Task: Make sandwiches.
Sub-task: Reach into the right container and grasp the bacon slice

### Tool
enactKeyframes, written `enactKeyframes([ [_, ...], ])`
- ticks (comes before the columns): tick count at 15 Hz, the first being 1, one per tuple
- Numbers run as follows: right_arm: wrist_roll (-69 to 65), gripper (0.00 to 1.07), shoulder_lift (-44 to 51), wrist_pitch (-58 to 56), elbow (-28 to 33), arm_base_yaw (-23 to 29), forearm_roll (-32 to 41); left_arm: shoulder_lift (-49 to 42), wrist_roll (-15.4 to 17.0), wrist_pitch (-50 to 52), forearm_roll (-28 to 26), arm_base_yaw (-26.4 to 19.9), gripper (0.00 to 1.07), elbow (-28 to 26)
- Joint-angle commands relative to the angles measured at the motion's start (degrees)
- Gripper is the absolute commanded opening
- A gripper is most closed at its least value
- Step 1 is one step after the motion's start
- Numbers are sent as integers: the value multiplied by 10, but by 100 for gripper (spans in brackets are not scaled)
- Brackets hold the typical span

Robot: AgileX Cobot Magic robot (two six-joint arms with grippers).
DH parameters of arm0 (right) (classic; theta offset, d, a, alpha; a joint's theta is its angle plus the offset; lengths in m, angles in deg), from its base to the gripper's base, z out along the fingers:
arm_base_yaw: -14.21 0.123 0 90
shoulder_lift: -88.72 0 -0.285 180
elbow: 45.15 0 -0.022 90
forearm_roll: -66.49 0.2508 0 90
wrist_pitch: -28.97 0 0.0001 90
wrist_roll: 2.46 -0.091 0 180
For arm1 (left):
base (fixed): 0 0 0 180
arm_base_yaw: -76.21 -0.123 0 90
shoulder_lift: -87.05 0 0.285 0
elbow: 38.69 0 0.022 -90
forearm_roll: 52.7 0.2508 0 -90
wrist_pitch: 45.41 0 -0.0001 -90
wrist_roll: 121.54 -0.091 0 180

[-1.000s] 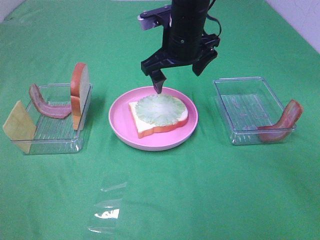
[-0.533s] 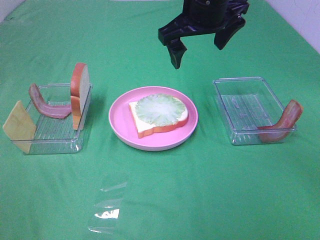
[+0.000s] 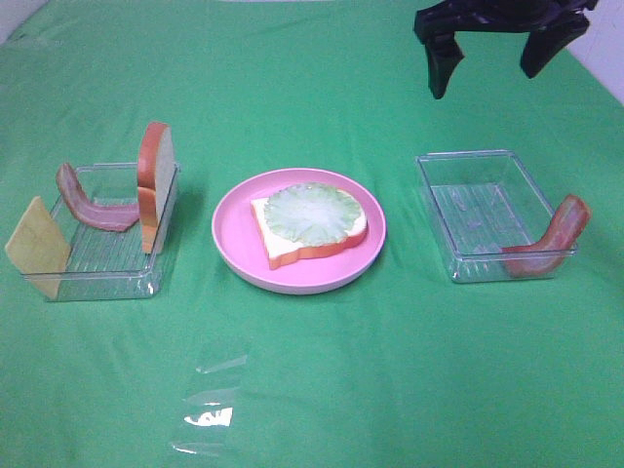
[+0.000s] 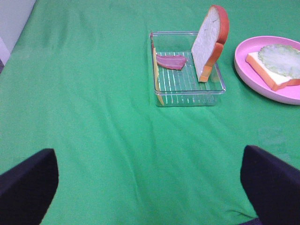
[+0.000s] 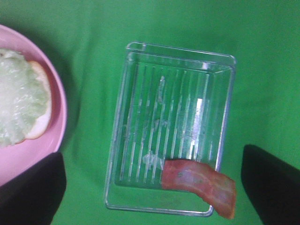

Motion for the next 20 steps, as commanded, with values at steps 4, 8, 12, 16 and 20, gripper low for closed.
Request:
enactKeyframes([
  [4, 22, 98, 6, -68, -2, -95, 57, -2, 0, 3, -1, -1, 98, 2],
  [8, 34, 98, 6, -68, -1, -183, 83, -2, 0, 3, -1, -1, 98, 2],
  [12, 43, 98, 6, -66, 15, -210, 87, -2, 0, 3, -1, -1, 98, 2],
  [16, 52, 98, 5, -46, 93, -210, 85, -2, 0, 3, -1, -1, 98, 2],
  [20, 56, 98, 5, -12, 146, -210, 104, -2, 0, 3, -1, -1, 98, 2],
])
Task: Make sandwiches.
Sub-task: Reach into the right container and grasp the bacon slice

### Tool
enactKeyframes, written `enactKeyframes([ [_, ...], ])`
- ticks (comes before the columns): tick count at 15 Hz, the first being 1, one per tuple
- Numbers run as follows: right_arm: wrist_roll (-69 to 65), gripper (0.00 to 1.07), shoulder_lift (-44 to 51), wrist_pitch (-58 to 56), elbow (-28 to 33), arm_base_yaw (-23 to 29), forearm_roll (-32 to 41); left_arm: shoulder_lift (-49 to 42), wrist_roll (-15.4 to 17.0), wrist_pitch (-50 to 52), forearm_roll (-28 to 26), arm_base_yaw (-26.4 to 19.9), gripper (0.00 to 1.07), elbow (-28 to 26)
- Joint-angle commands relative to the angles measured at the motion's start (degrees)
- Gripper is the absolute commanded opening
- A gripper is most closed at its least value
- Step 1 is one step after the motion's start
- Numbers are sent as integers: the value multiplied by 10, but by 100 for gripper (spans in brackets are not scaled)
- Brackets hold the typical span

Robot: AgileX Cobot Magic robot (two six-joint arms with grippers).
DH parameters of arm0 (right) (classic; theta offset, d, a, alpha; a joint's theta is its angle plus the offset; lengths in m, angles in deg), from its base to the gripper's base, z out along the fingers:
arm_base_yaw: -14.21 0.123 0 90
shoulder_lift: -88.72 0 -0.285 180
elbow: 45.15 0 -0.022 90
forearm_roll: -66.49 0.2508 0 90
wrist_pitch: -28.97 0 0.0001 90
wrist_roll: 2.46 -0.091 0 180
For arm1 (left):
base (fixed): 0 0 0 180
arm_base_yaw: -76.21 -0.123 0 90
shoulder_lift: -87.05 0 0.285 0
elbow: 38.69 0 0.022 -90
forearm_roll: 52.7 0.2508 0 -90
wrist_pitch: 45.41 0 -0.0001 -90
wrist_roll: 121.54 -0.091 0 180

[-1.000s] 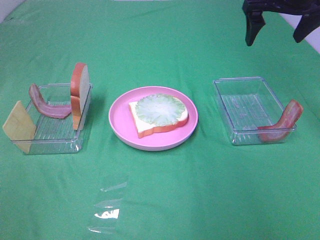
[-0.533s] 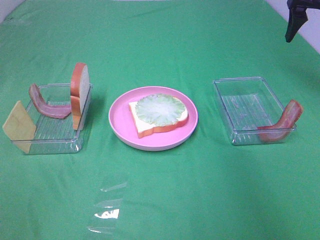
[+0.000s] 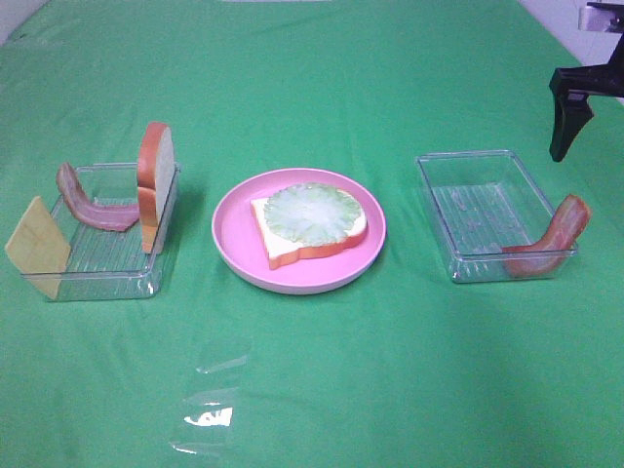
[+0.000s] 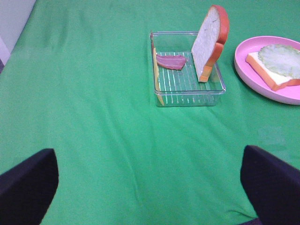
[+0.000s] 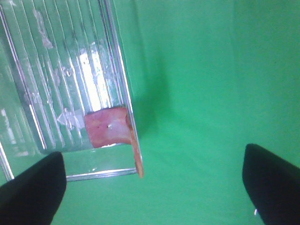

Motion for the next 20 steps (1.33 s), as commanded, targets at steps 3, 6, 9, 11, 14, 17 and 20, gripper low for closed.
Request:
enactKeyframes([
  [3, 28, 98, 5, 30, 56, -1, 33, -2, 0, 3, -1, -1, 98, 2],
  [6, 34, 98, 4, 87, 112, -1, 50, -2, 0, 3, -1, -1, 98, 2],
  [9, 34, 97, -10, 92, 118, -1, 58, -2, 0, 3, -1, -1, 98, 2],
  [11, 44, 94, -17, 102, 118, -1, 73, -2, 0, 3, -1, -1, 98, 2],
  [14, 44, 93, -21, 102, 118, -1, 77, -2, 0, 3, -1, -1, 98, 2],
  [17, 44, 80, -21, 102, 118, -1, 78, -2, 0, 3, -1, -1, 98, 2],
  [20, 40, 45, -21, 103, 119, -1, 78, -2, 0, 3, -1, -1, 98, 2],
])
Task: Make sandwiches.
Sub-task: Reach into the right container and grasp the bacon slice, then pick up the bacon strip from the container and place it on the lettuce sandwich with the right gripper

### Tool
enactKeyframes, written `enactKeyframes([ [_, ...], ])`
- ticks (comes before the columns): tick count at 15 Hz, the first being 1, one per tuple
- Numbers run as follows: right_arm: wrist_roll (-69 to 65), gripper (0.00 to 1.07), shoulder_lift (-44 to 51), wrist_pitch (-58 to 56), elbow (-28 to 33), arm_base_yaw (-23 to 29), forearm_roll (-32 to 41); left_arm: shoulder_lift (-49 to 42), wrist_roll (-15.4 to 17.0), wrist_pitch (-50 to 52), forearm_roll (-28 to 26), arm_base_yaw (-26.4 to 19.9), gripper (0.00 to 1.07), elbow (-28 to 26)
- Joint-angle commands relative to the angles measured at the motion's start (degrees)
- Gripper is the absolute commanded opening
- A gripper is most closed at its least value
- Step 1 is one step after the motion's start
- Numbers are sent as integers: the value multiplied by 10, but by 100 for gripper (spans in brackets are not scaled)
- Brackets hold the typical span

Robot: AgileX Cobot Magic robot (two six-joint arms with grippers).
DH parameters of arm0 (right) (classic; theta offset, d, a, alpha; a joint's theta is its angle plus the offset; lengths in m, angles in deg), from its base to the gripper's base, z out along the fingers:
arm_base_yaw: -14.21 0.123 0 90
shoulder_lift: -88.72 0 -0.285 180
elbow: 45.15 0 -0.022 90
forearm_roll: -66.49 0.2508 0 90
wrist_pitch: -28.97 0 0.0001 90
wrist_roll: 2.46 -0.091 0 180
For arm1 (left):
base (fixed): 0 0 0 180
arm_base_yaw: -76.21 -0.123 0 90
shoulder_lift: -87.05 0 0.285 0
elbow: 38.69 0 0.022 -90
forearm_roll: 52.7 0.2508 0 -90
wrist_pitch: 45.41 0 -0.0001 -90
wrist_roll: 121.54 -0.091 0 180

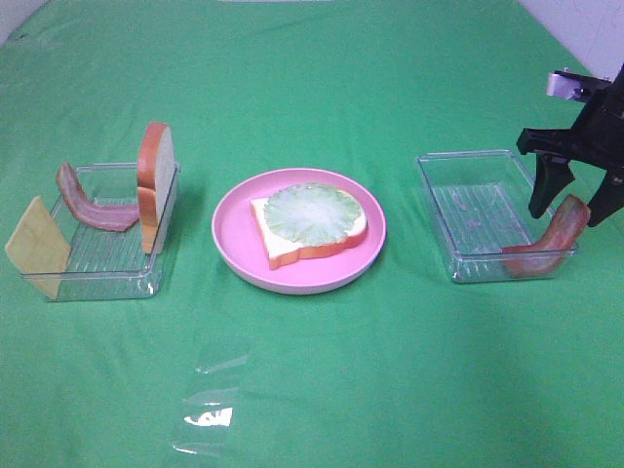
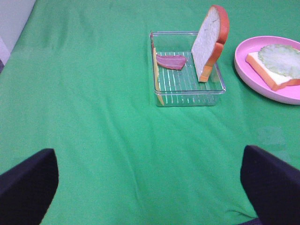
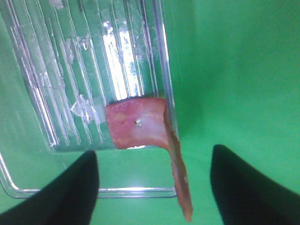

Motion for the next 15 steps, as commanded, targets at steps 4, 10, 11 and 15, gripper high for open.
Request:
enactKeyframes([
  [4, -19, 0, -1, 10, 5, -1, -10, -2, 0, 3, -1, -1, 98, 2],
  [10, -22, 0, -1, 3, 5, -1, -7, -2, 0, 3, -1, -1, 98, 2],
  [11, -22, 0, -1, -2, 5, 0, -3, -2, 0, 3, -1, -1, 98, 2],
  [15, -19, 0, 34, -9, 3, 1, 18, -2, 0, 3, -1, -1, 98, 2],
])
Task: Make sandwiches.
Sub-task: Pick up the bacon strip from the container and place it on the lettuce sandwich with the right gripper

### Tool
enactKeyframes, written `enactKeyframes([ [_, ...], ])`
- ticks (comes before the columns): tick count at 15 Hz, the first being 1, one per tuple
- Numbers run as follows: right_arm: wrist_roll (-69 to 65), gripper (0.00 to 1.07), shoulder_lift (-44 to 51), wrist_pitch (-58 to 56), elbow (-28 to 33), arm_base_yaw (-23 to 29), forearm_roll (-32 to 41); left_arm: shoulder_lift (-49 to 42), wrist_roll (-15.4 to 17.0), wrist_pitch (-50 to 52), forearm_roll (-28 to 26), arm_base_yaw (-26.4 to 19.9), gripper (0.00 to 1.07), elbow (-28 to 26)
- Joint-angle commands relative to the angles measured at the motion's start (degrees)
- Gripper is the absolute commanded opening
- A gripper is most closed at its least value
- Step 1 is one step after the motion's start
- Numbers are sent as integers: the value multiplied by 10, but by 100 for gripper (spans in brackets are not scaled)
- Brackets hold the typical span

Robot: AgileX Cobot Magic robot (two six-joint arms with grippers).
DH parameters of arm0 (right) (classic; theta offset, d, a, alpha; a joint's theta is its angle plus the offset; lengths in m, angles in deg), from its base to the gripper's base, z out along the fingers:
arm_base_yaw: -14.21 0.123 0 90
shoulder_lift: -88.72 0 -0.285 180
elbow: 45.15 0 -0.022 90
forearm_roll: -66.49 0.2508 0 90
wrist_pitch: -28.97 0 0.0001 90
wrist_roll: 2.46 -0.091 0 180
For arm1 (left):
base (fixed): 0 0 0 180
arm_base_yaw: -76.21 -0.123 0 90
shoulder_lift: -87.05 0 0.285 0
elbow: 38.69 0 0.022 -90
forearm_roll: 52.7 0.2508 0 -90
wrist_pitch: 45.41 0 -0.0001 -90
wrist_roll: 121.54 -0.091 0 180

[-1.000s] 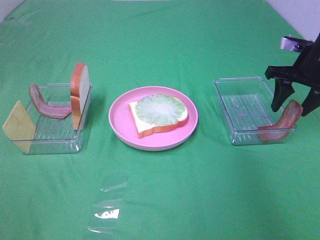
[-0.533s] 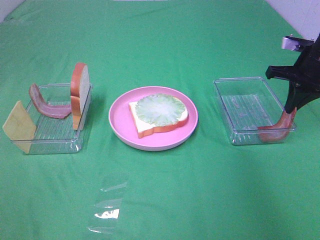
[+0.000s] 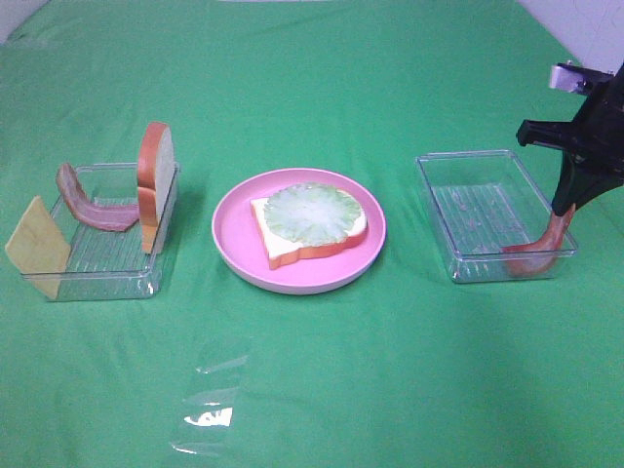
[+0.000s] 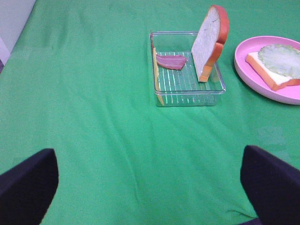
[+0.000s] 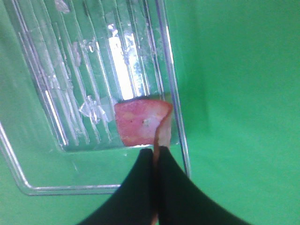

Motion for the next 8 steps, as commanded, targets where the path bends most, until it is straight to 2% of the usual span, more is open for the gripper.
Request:
enactKeyframes([
  [1, -2, 0, 33, -10, 1, 1, 15, -2, 0, 3, -1, -1, 98, 2],
  [8, 29, 0, 127, -14, -9, 1, 103, -2, 0, 3, -1, -1, 98, 2],
])
